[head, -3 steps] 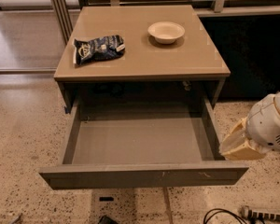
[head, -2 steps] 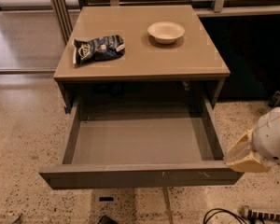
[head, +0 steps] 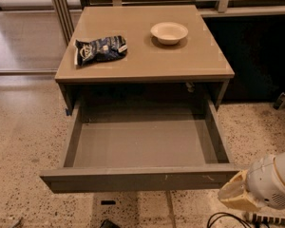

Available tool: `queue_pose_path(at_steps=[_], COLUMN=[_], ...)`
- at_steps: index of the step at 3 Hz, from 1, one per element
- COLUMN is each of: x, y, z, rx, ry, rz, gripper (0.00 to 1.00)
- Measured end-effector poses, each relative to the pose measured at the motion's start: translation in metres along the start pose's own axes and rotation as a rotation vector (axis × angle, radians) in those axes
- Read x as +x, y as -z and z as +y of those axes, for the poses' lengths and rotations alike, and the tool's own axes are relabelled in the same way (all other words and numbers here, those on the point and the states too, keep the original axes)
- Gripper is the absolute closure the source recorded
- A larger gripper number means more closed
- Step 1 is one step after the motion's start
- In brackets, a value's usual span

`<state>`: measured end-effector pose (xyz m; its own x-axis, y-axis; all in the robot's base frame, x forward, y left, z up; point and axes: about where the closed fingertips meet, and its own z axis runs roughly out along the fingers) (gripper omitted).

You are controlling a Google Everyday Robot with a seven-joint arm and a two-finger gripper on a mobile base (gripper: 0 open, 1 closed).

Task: Close top drawer

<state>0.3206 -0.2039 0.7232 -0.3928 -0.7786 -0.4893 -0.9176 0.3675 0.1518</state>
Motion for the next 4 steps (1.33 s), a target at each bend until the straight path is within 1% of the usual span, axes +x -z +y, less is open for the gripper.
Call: queue_pose_path(at_steps=[1,2,3,4], x=[-0.016,-0.048,-0.048,-0.062], y=[-0.055,-0.099,-0.099,-0.103], z=[0.014,0.031,0.031,0.01], rx=[-0.102,-0.219,-0.219,-0.182], ry=[0.04,0.117,0.118,0.161], rz=[-0.055,-0.092,-0.092,-0.097], gripper=[1.0,1.0,1.0,1.0])
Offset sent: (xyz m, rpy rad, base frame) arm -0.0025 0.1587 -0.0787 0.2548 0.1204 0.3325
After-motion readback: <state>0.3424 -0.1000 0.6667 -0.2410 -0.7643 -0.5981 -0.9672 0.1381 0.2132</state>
